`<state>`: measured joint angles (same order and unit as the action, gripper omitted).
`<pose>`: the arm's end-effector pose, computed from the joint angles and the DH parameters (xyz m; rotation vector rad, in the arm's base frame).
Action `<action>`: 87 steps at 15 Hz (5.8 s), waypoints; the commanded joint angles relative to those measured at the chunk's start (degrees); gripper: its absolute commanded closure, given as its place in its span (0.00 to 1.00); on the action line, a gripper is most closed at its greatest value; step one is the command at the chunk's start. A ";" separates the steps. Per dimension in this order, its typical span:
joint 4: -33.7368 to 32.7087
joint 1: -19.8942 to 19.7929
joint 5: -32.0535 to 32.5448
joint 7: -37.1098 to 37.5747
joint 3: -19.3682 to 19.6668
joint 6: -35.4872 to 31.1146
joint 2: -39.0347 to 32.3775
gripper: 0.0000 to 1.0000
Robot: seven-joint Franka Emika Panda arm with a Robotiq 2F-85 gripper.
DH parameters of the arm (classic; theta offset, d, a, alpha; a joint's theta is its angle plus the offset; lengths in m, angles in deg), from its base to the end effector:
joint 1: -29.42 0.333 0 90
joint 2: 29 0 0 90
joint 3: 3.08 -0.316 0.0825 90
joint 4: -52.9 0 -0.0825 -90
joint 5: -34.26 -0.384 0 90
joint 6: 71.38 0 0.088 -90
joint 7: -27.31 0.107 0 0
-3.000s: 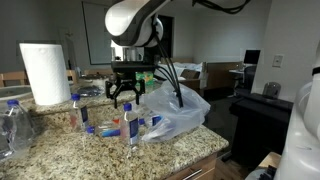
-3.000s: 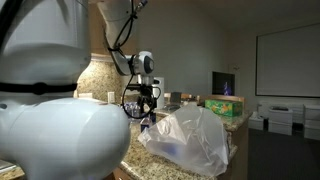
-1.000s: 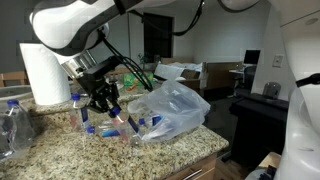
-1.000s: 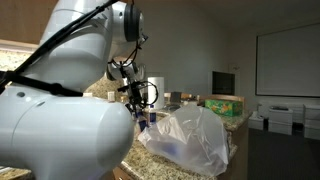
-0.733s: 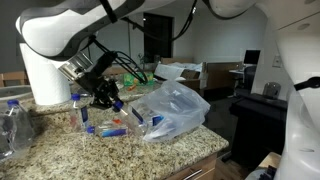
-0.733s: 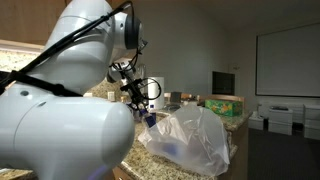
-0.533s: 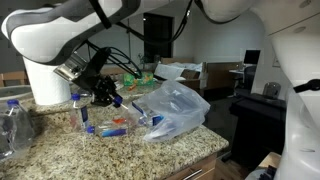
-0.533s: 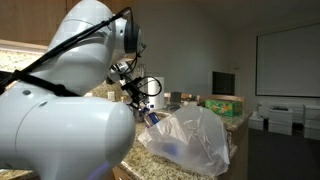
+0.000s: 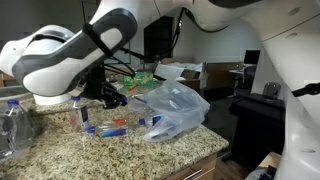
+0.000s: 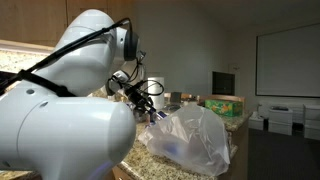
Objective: Put two of the bottles on the counter in the plastic bag
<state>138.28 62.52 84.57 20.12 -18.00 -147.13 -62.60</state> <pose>0.5119 0.3834 0.3341 1.8524 1.1253 -0.4599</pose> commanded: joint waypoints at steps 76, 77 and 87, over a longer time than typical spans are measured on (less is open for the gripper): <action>10.02 -8.21 -33.15 2.45 0.94 -50.71 2.57 0.00; 9.61 -8.32 -33.03 2.39 1.28 -50.67 2.70 0.00; -7.71 -8.36 -30.93 -0.95 3.95 -39.51 0.02 0.00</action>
<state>136.60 53.85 53.37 21.59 -14.32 -192.06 -60.91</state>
